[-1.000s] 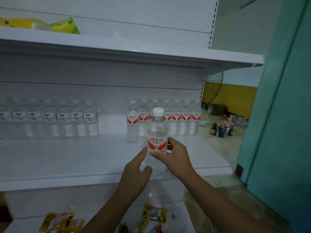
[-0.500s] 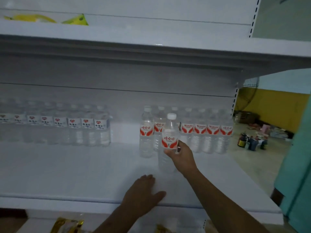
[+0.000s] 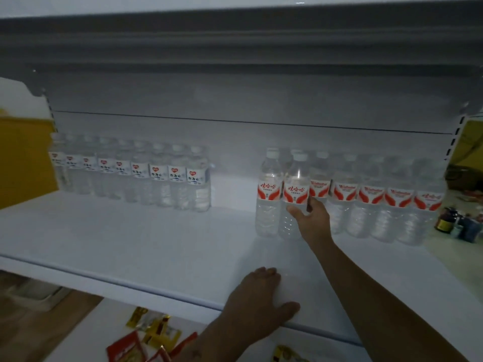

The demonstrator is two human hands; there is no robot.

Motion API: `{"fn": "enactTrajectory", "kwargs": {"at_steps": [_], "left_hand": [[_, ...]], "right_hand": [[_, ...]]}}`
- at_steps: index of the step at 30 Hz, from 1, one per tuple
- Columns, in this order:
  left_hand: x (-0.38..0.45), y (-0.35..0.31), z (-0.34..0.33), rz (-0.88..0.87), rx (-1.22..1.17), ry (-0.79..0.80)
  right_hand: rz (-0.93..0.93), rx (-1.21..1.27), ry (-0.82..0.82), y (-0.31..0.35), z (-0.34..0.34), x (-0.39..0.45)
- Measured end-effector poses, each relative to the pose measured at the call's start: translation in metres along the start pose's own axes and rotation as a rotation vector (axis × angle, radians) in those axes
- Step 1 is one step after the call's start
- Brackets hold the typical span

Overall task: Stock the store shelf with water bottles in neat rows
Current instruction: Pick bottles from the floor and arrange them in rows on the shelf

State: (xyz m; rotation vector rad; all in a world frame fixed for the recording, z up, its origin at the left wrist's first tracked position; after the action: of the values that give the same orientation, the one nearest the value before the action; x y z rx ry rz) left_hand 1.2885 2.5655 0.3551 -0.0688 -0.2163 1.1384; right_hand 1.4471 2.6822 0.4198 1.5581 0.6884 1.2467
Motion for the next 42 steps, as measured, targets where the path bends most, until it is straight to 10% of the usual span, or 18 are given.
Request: {"fn": "enactTrajectory", "kwargs": {"at_steps": [8, 19, 42], "left_hand": [[-0.062, 0.037, 0.051, 0.164, -0.296, -0.298], [-0.273, 0.189, 0.104, 0.609, -0.302, -0.540], [-0.620, 0.375, -0.127, 1.589, -0.463, -0.342]], "right_hand": [[0.071, 0.182, -0.125, 0.064, 0.016, -0.047], [0.114, 0.347, 0.565, 0.130, -0.241, -0.241], [-0.254, -0.183, 1.422, -0.134, -0.513, -0.623]]}}
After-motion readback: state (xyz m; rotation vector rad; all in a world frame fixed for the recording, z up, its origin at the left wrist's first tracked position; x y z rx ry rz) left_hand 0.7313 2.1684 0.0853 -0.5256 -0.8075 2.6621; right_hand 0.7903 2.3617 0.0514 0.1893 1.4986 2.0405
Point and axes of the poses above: each hand's wrist, its own x-axis towards the middle knuckle, its own z-axis out of the back of the hand, y = z × x, the point moved 7 cm from there along x, towards the middle knuckle, and after that the axes turned 15 degrees about x, right-handed, at the moved point
